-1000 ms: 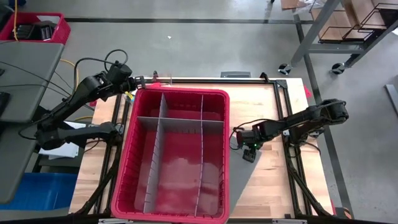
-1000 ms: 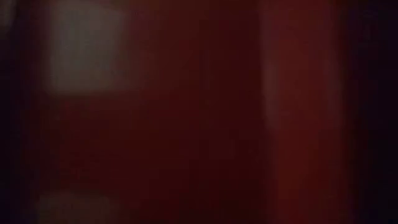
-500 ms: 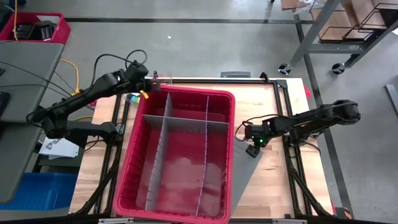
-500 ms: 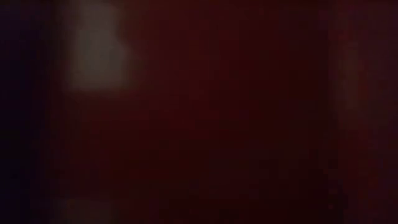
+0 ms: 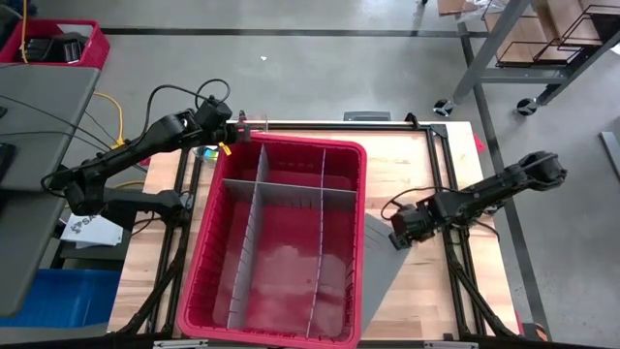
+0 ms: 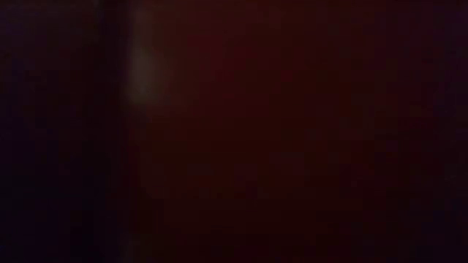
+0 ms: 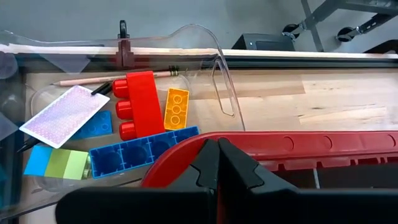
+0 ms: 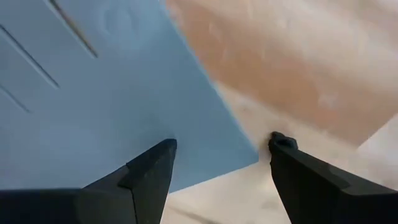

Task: Sort blocks
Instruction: Assemble the bin divider into the red bin

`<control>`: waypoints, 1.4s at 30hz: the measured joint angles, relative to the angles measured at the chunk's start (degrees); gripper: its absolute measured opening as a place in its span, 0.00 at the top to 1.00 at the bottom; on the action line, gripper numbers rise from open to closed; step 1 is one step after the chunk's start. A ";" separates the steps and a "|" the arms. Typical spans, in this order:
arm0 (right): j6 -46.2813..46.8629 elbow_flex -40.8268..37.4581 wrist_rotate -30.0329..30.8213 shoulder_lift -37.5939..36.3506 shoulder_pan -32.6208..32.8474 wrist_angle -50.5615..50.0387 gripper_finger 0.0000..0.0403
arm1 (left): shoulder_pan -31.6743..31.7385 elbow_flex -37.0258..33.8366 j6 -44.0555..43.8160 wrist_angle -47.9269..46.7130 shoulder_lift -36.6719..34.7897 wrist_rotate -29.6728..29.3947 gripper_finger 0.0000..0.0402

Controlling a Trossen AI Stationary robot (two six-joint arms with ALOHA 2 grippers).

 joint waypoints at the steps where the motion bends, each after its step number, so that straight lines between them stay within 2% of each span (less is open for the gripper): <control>1: 2.60 0.02 -0.29 0.34 1.11 0.88 0.37 | 0.00 -0.02 -0.02 -0.05 0.00 0.02 1.00; 12: 26.00 0.22 -1.56 0.40 12.14 -0.02 0.37 | -0.02 -0.04 0.00 -0.39 0.02 0.24 1.00; 16: 30.95 1.68 -0.93 0.44 15.05 -3.39 0.37 | -0.02 -0.06 0.00 -0.37 0.02 0.31 1.00; 20: 34.80 1.88 -5.39 0.61 18.01 -3.62 0.37 | -0.02 -0.06 0.00 -0.37 0.02 0.33 1.00; 25: 42.68 1.53 -4.10 2.01 20.18 0.95 0.37 | -0.02 -0.06 0.00 -0.35 0.02 0.46 1.00; 29: 45.26 1.32 -3.94 4.55 20.69 7.48 0.37 | 0.00 -0.06 0.00 -0.34 0.04 0.48 1.00; 35: 47.47 1.63 2.21 8.30 17.02 12.19 0.37 | 0.00 -0.06 0.01 -0.22 0.07 0.44 1.00; 42: 41.97 1.69 18.89 8.77 8.92 17.89 0.37 | 0.00 -0.06 -0.04 0.02 0.07 0.45 1.00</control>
